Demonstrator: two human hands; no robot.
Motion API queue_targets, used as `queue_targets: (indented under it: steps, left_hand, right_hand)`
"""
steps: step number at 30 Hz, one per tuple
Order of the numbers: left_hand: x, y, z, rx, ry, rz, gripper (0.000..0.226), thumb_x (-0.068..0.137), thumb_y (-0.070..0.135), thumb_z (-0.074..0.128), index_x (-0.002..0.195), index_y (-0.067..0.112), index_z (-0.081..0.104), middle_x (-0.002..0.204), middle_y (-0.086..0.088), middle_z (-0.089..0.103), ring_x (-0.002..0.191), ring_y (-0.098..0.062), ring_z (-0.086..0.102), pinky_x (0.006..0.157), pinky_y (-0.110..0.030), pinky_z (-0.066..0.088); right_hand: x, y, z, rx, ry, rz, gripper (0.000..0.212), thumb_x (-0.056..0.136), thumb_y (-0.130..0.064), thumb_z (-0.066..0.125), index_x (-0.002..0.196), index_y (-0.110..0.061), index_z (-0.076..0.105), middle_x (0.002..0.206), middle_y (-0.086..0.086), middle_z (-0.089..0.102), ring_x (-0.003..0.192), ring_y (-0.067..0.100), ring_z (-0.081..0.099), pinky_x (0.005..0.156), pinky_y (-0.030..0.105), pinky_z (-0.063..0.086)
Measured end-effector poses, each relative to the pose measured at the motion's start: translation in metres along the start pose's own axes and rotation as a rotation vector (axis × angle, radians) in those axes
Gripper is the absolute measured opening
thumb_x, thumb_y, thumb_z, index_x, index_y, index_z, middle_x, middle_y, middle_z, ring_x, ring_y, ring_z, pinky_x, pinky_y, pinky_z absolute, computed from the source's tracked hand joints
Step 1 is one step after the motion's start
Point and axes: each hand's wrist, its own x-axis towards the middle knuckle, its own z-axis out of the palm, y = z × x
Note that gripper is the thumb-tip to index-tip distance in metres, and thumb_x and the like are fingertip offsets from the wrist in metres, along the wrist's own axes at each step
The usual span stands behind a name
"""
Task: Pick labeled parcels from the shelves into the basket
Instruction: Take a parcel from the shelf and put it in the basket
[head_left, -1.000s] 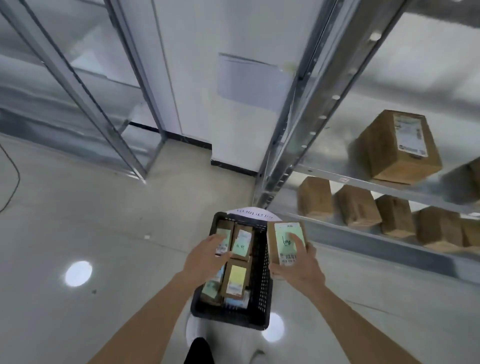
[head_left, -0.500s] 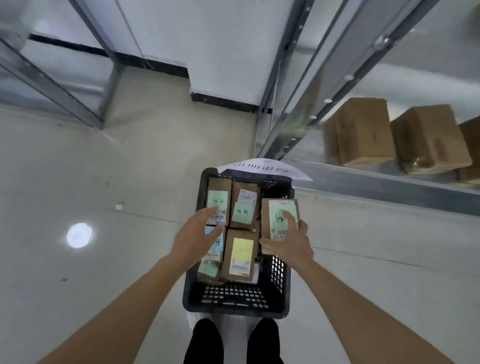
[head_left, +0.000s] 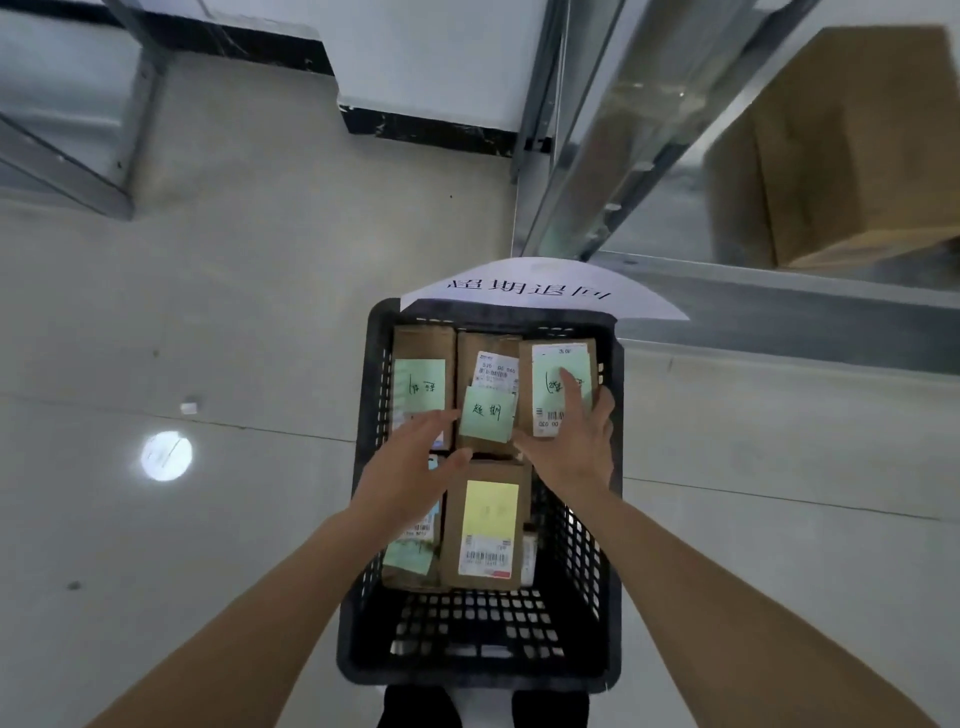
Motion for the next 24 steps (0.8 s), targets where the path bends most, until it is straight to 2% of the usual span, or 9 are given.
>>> queue_targets:
  steps: [4,7,10,12,15,17,22,24]
  left_hand:
    - [0.010,-0.007,0.007,0.009,0.011,0.012,0.051,0.097,0.042,0.057,0.145,0.032,0.042,0.146,0.013,0.047,0.128,-0.005,0.046,0.100,-0.022,0.035]
    - [0.018,-0.012,0.013,-0.001,0.018,0.013,0.052,0.097,0.044,0.056,0.145,0.033,0.042,0.146,0.016,0.046,0.132,-0.004,0.042,0.100,-0.020,0.032]
    - [0.024,-0.014,0.021,-0.020,0.017,0.020,0.054,0.096,0.045,0.056,0.147,0.032,0.041,0.148,0.016,0.044,0.135,-0.004,0.039,0.103,-0.021,0.030]
    - [0.028,-0.013,0.026,-0.014,0.009,0.038,0.054,0.097,0.043,0.056,0.147,0.030,0.041,0.149,0.014,0.044,0.137,-0.005,0.038,0.107,-0.023,0.031]
    - [0.029,-0.014,0.034,0.010,-0.001,0.049,0.054,0.097,0.044,0.055,0.148,0.031,0.040,0.149,0.012,0.044,0.137,-0.007,0.039,0.110,-0.028,0.032]
    - [0.028,-0.014,0.038,0.003,-0.014,0.037,0.054,0.097,0.044,0.055,0.147,0.031,0.040,0.149,0.012,0.044,0.136,-0.008,0.040,0.110,-0.029,0.034]
    - [0.026,-0.011,0.038,-0.005,-0.019,0.022,0.052,0.098,0.041,0.056,0.146,0.030,0.042,0.149,0.012,0.044,0.138,-0.008,0.038,0.108,-0.026,0.030]
    - [0.024,-0.007,0.033,0.003,-0.013,0.001,0.051,0.098,0.039,0.056,0.146,0.028,0.043,0.149,0.011,0.045,0.137,-0.008,0.039,0.106,-0.024,0.030]
  right_hand:
    - [0.020,0.000,0.018,0.014,0.026,-0.009,0.107,0.072,-0.052,0.082,0.155,-0.044,0.015,0.162,0.006,0.000,0.142,0.035,0.023,0.110,0.051,0.041]
    - [0.031,0.006,0.030,-0.032,0.018,-0.032,0.109,0.076,-0.057,0.078,0.157,-0.042,0.006,0.163,0.009,-0.008,0.149,0.037,0.012,0.115,0.057,0.035]
    - [0.035,0.018,0.040,-0.137,-0.050,-0.051,0.107,0.088,-0.065,0.063,0.160,-0.040,-0.012,0.164,0.011,-0.028,0.155,0.039,-0.002,0.120,0.053,0.026]
    - [0.037,0.023,0.044,-0.211,-0.060,-0.047,0.103,0.091,-0.068,0.055,0.159,-0.038,-0.016,0.162,0.010,-0.034,0.155,0.038,-0.005,0.120,0.051,0.026]
    - [0.044,0.024,0.050,-0.280,-0.003,-0.050,0.093,0.097,-0.061,0.050,0.163,-0.027,-0.005,0.164,0.010,-0.032,0.156,0.036,-0.006,0.122,0.050,0.025]
    - [0.047,0.025,0.053,-0.268,-0.004,-0.053,0.090,0.098,-0.060,0.048,0.163,-0.026,-0.004,0.167,0.009,-0.025,0.156,0.033,-0.007,0.125,0.050,0.019]
    - [0.048,0.028,0.041,-0.260,-0.077,-0.044,0.093,0.096,-0.063,0.051,0.162,-0.031,-0.007,0.169,0.002,-0.017,0.157,0.027,-0.005,0.116,0.049,0.036]
    - [0.045,0.024,0.031,-0.248,-0.120,-0.042,0.094,0.096,-0.063,0.052,0.162,-0.032,-0.008,0.169,0.001,-0.017,0.157,0.026,-0.005,0.116,0.048,0.038]
